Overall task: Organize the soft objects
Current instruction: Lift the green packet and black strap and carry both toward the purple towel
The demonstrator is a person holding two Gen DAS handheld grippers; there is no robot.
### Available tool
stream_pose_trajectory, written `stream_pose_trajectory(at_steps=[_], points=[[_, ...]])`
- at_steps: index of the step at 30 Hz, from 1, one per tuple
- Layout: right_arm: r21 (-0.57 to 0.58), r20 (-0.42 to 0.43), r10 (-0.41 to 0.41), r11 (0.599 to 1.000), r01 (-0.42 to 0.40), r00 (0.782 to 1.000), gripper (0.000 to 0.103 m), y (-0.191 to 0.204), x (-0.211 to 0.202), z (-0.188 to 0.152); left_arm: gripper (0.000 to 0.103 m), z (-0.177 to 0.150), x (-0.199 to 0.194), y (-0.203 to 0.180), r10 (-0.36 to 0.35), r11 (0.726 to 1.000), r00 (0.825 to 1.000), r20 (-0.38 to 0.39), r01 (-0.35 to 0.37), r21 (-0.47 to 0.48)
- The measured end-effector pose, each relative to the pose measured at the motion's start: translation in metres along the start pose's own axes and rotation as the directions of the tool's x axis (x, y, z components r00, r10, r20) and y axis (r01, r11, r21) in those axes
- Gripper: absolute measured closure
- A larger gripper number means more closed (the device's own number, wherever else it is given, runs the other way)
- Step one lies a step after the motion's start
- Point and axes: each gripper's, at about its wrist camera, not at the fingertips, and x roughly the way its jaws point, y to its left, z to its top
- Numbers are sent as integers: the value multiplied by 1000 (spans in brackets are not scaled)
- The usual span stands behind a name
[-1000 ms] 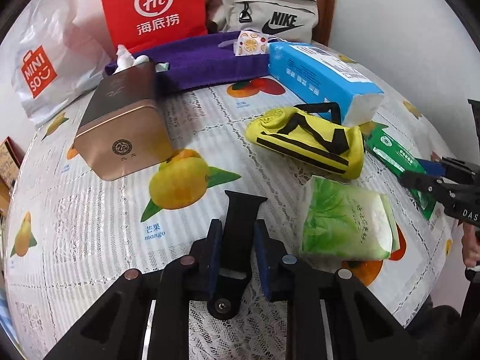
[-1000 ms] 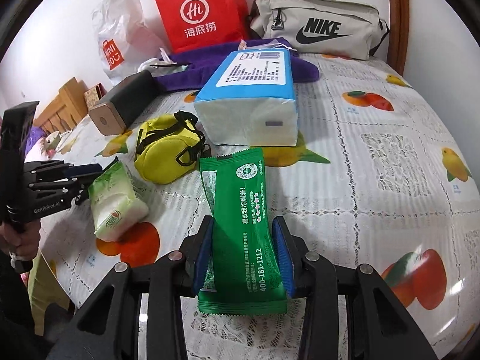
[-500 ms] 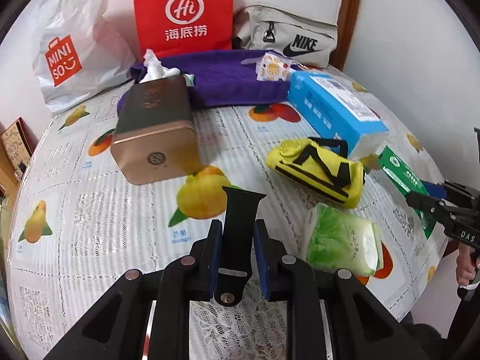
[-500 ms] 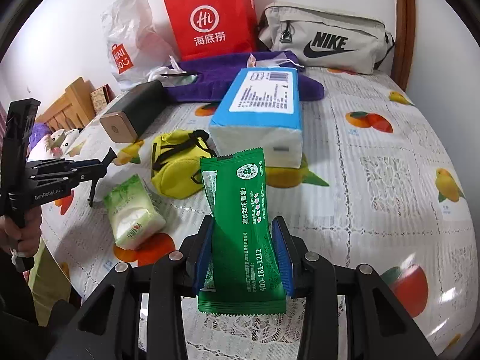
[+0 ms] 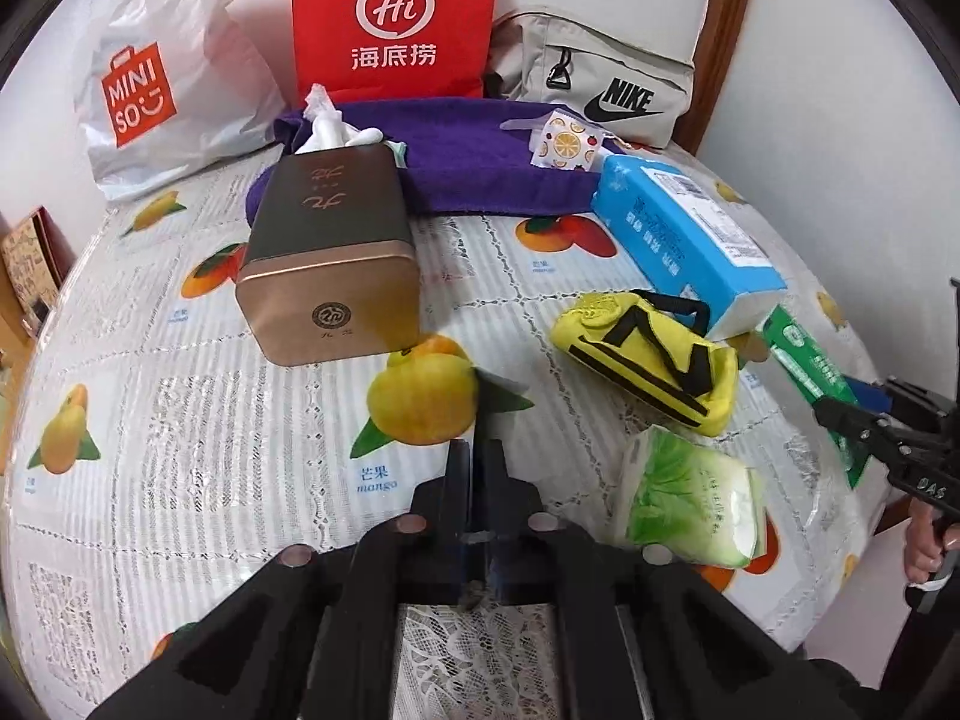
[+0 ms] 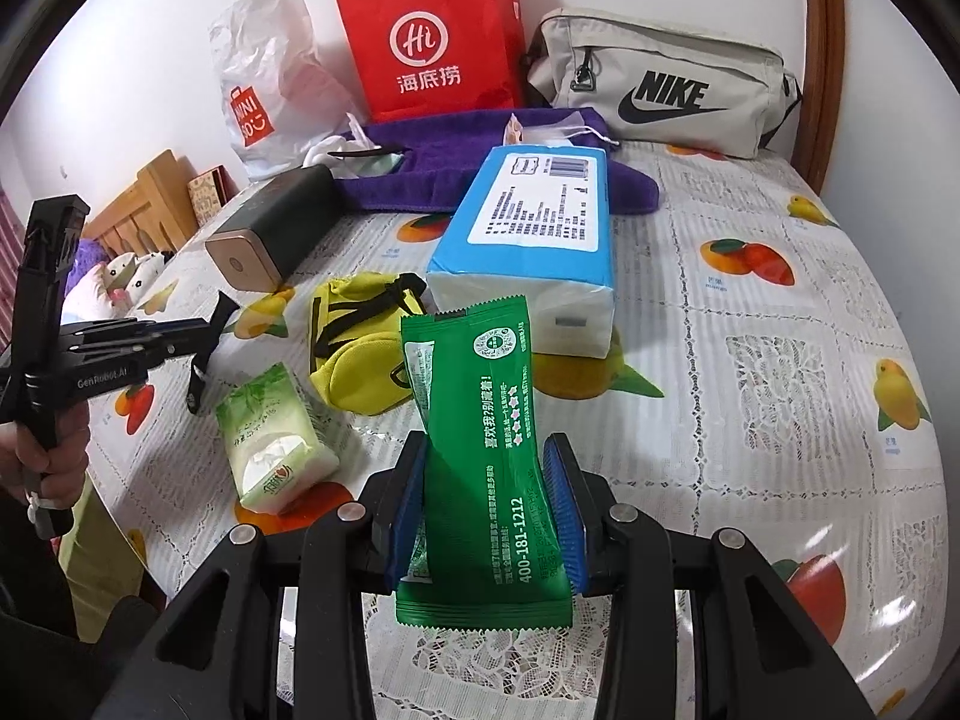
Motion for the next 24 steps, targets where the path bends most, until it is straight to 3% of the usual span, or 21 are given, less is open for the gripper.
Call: stream_pose_trajectory(at_steps=[4, 9, 11, 12, 13, 17, 20, 22, 24], points=[[-4, 0, 7, 1000, -7, 1000, 64, 1, 1, 2, 98, -1, 10, -4, 64, 997, 997, -32, -62, 44], [-5, -14, 8, 1000, -8, 1000, 64, 1, 6, 0, 95, -9, 16, 6, 52, 998, 996, -77, -54, -15], [-5, -20, 7, 1000, -7, 1000, 64, 1, 8, -1, 88, -13, 14, 11, 41, 998, 996, -81, -45, -50], [-4, -23, 8, 1000, -8, 1000, 64, 0, 9, -1, 80, -14, 13, 12, 48, 997, 996, -80, -52, -60], [-3, -25, 10, 1000, -10, 1000, 64, 0, 10, -1, 65, -16, 13, 12, 64, 995, 994, -89, -70, -70], [-1, -34, 17, 1000, -18, 999, 64, -2, 15, -1, 58, -20, 16, 10, 116, 990, 988, -99, -123, -69], [-3, -40, 29, 1000, -29, 999, 64, -1, 19, -1, 58, -15, 20, 6, 94, 992, 993, -76, -100, -82], [-3, -40, 37, 999, -38, 999, 64, -1, 20, -1, 82, -12, 24, -1, 78, 995, 996, -48, -80, -53], [-3, -44, 47, 999, -47, 998, 64, -1, 22, -2, 82, -10, 27, -8, 55, 998, 998, -39, -56, -18]])
